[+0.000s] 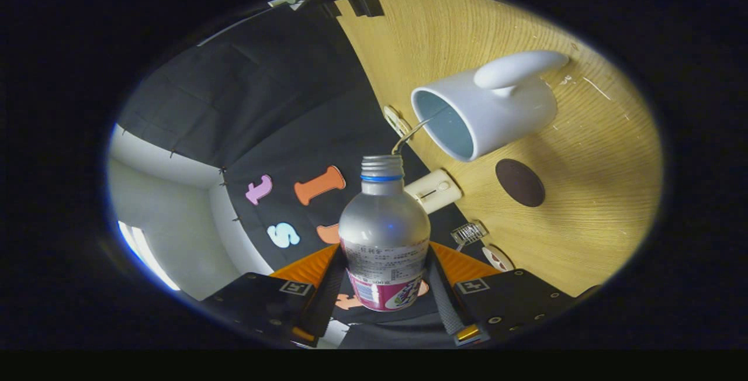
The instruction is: Take the bottle from table, then pour the juice into the cup, finally place the bottle on the coaster
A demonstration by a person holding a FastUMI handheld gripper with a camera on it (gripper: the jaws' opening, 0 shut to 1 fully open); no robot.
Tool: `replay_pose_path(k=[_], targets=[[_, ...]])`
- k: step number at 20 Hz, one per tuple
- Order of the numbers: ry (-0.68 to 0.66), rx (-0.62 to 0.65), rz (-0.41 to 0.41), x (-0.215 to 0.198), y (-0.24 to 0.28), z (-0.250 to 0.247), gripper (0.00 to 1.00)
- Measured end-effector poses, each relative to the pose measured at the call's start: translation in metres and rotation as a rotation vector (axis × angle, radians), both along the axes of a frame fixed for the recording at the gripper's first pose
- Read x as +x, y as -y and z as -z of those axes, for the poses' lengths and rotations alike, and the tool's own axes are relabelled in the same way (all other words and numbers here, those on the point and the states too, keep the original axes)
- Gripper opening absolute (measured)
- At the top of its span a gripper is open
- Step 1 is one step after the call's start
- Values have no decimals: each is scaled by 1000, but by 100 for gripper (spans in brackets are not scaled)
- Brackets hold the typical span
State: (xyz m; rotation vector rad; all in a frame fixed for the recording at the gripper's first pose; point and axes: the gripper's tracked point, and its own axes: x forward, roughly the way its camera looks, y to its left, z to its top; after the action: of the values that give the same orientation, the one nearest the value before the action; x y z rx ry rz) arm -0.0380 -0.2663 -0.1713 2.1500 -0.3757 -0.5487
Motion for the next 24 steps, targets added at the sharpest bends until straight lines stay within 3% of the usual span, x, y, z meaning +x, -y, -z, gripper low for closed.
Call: replay_pose_path(k=[24], targets=[[87,89,51,7,10,-15,74]])
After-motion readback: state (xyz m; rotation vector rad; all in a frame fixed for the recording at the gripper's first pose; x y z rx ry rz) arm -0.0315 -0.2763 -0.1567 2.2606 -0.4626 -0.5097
